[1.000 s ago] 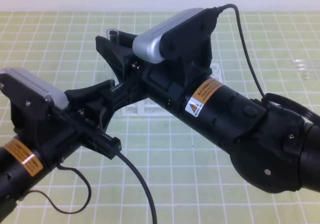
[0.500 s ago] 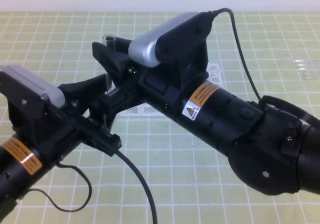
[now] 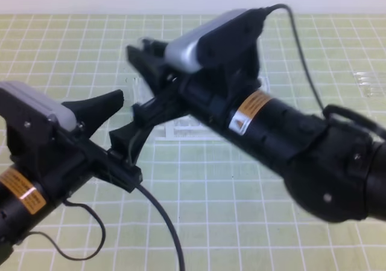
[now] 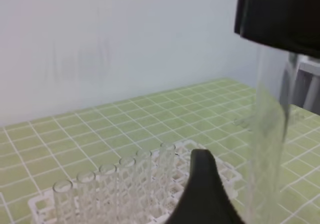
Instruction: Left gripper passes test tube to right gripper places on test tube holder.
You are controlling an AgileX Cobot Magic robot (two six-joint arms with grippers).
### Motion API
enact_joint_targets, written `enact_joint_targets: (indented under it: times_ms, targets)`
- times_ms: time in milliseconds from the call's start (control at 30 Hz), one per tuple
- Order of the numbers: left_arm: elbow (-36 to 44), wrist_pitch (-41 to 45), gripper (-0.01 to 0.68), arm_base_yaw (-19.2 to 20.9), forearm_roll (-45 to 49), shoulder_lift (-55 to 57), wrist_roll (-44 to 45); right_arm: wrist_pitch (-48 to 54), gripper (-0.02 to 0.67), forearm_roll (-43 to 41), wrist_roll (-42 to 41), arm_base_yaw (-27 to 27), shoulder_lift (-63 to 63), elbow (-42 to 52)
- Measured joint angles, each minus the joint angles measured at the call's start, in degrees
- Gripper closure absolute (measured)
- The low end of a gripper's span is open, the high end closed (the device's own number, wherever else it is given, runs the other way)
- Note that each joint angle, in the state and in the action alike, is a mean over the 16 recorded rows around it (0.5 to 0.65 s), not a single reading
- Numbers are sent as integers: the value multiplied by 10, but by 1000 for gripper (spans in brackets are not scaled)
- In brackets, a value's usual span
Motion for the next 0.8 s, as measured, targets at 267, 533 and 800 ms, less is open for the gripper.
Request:
enact_joint_targets:
  times_ms: [267, 533, 800]
  targets:
    - [0, 77, 427, 0, 1, -73, 0, 30, 548, -1, -1, -21, -15, 0]
    - [0, 223, 626, 0, 0, -214, -1, 54, 548, -7, -1, -25, -26, 0]
    - [0, 377, 672, 0, -4, -379, -3, 63, 548, -11, -1, -25, -26, 0]
